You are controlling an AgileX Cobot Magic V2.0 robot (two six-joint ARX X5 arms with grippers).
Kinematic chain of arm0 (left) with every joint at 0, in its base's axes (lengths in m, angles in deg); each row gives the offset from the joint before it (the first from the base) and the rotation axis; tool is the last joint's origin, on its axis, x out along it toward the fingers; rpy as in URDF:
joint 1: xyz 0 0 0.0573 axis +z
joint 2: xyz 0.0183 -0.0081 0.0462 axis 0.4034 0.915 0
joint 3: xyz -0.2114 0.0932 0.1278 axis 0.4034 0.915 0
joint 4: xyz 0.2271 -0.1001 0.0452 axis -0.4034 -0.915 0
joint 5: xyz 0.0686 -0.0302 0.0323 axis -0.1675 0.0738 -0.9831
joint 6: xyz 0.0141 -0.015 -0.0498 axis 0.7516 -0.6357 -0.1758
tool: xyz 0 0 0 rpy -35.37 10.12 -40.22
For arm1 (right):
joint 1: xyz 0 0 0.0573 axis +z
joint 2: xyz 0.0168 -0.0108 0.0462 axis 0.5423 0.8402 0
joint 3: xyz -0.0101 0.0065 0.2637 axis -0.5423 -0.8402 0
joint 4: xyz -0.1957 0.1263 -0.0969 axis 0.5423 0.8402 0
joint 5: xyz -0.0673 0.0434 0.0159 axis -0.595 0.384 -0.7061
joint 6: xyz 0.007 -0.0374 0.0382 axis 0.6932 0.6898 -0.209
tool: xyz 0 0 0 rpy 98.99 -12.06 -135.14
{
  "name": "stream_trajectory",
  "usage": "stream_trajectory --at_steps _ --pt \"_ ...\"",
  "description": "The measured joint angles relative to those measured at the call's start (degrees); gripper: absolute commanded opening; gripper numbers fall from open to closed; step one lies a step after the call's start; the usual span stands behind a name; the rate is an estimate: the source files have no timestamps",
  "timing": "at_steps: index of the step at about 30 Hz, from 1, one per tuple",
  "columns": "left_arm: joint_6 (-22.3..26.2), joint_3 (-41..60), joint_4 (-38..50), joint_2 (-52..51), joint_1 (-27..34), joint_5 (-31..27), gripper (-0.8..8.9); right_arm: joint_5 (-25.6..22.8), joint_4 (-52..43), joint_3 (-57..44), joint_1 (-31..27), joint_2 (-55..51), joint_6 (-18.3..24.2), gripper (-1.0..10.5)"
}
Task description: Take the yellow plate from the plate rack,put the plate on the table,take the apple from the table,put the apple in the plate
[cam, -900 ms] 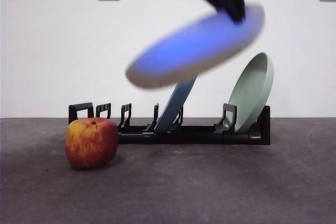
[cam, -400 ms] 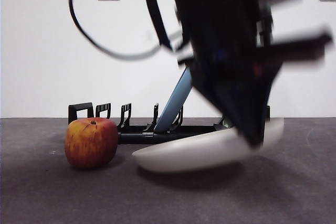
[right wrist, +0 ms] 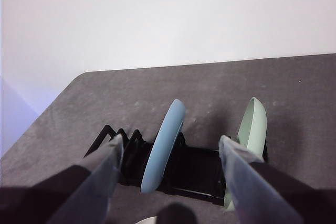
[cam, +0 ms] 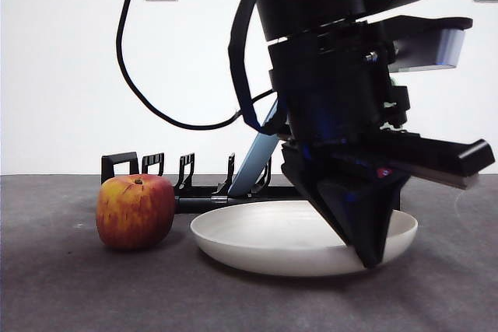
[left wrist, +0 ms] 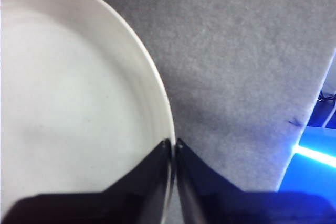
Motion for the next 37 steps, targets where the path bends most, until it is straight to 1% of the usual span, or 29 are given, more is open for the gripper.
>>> stream_trajectory --at_steps 1,2,7,12,15,16,19,22,24,28,29,31,32,36,37 --pt "0.0 0.0 -0.3 0.0 0.0 0.2 2.11 0.0 0.0 0.0 0.0 0.0 0.0 3.2" --pt "0.0 0.0 -0.6 0.0 0.0 0.2 2.32 0.0 0.0 0.0 0.0 0.0 0.0 3.1" --pt "-0.7 0.1 -1.4 -2.0 0.0 -0.5 2.32 0.0 0.0 0.0 0.0 0.2 0.0 3.2" --pt "-1.6 0.2 -0.1 -10.7 0.0 -1.9 2.32 0.2 -0.2 0.0 0.0 1.4 0.0 3.2" --pt "-2.0 0.2 0.0 -17.8 0.2 -6.8 2.29 1.7 -1.8 0.0 0.1 2.4 0.0 3.2" --pt "-2.1 0.2 0.0 -20.8 0.4 -9.5 2.28 2.7 -2.7 0.0 0.2 2.8 0.0 3.2" --pt "-2.4 0.2 -0.6 -28.0 2.1 -15.9 2.20 3.2 -4.6 0.0 1.9 3.8 0.0 3.2" --pt "-2.6 0.2 -2.3 -35.6 6.1 -19.4 2.20 3.2 -6.6 0.1 5.2 5.2 0.0 3.2" --pt "-2.6 0.2 -3.5 -39.7 9.1 -20.4 2.20 3.2 -6.8 0.3 7.5 6.3 0.1 3.2" --pt "-2.9 0.2 -6.8 -48.1 17.2 -21.6 2.20 3.1 -6.9 2.5 13.8 10.5 1.5 3.3" --pt "-3.0 0.2 -7.5 -49.7 19.0 -21.9 2.20 3.2 -6.9 3.1 15.4 11.6 1.9 3.4" --pt "-3.0 0.2 -9.8 -53.0 23.4 -23.2 2.20 3.2 -6.8 5.0 19.1 14.4 3.0 4.3" --pt "-3.0 0.2 -11.0 -54.4 25.3 -23.7 2.20 3.1 -6.8 5.9 20.7 15.7 3.4 4.6" --pt "-3.0 0.2 -16.3 -59.6 31.8 -26.1 2.20 2.8 -4.1 11.0 26.6 22.1 5.9 4.7" --pt "-3.0 0.2 -17.9 -61.0 33.2 -26.8 2.20 1.9 -2.7 12.8 28.3 24.2 6.8 4.7"
